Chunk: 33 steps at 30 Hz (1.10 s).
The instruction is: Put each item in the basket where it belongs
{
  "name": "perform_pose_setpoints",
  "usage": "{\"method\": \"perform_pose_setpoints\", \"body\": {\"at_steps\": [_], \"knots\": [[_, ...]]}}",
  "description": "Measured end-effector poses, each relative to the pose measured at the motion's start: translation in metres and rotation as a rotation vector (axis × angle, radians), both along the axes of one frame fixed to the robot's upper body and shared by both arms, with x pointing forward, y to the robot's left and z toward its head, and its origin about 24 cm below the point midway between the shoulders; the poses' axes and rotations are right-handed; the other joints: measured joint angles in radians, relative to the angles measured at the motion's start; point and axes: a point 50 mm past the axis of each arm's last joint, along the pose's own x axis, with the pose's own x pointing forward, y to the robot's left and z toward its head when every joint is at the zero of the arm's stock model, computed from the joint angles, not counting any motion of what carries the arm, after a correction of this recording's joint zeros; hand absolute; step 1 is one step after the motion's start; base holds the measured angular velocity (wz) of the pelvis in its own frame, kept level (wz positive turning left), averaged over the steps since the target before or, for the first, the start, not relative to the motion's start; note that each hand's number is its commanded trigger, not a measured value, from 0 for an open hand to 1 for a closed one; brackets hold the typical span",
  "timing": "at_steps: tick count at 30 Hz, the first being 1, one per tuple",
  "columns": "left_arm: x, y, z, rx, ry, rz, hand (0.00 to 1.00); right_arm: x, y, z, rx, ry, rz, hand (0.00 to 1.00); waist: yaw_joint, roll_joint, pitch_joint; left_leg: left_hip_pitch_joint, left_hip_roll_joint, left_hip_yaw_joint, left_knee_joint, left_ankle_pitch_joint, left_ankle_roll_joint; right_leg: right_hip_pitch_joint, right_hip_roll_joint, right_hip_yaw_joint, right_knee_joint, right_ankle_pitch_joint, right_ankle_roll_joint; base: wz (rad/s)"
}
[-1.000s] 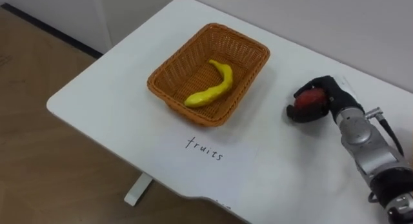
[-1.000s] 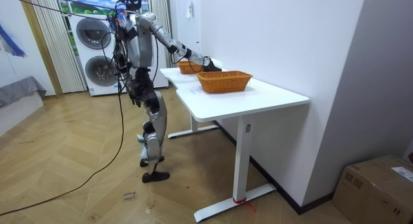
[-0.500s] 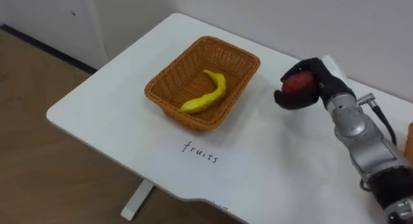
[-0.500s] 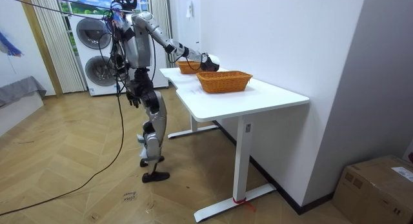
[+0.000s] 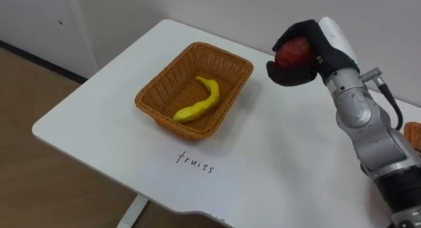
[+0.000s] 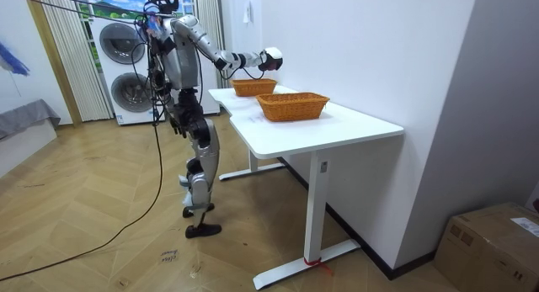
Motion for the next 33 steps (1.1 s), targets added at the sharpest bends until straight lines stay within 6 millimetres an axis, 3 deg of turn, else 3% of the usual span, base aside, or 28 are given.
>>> {"method": "perform_pose_setpoints", "body": {"at_steps": [4, 9, 11, 19, 25, 33], "knots": [[-0.007, -0.001, -0.002, -0.007, 0.032, 0.008, 0.0, -0.001, 0.007, 0.012, 0.007, -0.041, 0.034, 1.0, 0.006, -0.001, 0.0013, 0.014, -0.001, 0.003, -0.009, 0.0, 0.0, 0.007, 0.003, 0.011, 0.0, 0.0, 0.0, -0.03], [-0.013, -0.002, -0.004, -0.013, 0.066, 0.019, 0.0, -0.003, 0.016, 0.014, 0.022, -0.037, 0.082, 1.0, 0.024, -0.011, 0.0149, 0.024, -0.001, -0.003, -0.01, 0.0, 0.0, 0.018, 0.004, 0.011, -0.002, 0.0, 0.0, 0.0], [-0.014, -0.002, -0.004, -0.014, 0.069, 0.019, 0.0, -0.003, 0.018, 0.012, 0.019, -0.015, 0.092, 1.0, 0.03, -0.018, 0.0163, 0.018, -0.001, -0.005, -0.007, 0.0, -0.001, 0.015, 0.003, 0.008, -0.002, 0.0, 0.0, 0.02], [-0.016, -0.001, -0.004, -0.013, 0.074, 0.019, 0.0, -0.005, 0.035, 0.004, 0.013, 0.01, 0.134, 1.0, 0.084, -0.036, 0.0091, 0.014, -0.003, -0.017, -0.004, 0.0, 0.0, 0.018, 0.0, -0.017, -0.002, 0.001, 0.001, 0.05], [-0.017, -0.001, -0.001, -0.008, 0.058, 0.017, 0.0, -0.006, 0.053, -0.003, 0.025, 0.034, 0.165, 1.0, 0.111, -0.035, 0.0096, 0.004, -0.003, -0.033, 0.003, 0.0, -0.001, 0.018, -0.001, -0.035, -0.002, 0.0, 0.002, 0.09], [-0.014, 0.0, -0.001, -0.019, 0.064, 0.016, 0.0, -0.007, 0.058, -0.006, 0.059, 0.049, 0.175, 1.0, 0.14, -0.048, 0.0108, -0.003, -0.003, -0.043, 0.005, 0.0, -0.001, 0.014, -0.001, -0.042, -0.003, -0.001, 0.003, 0.03]]}}
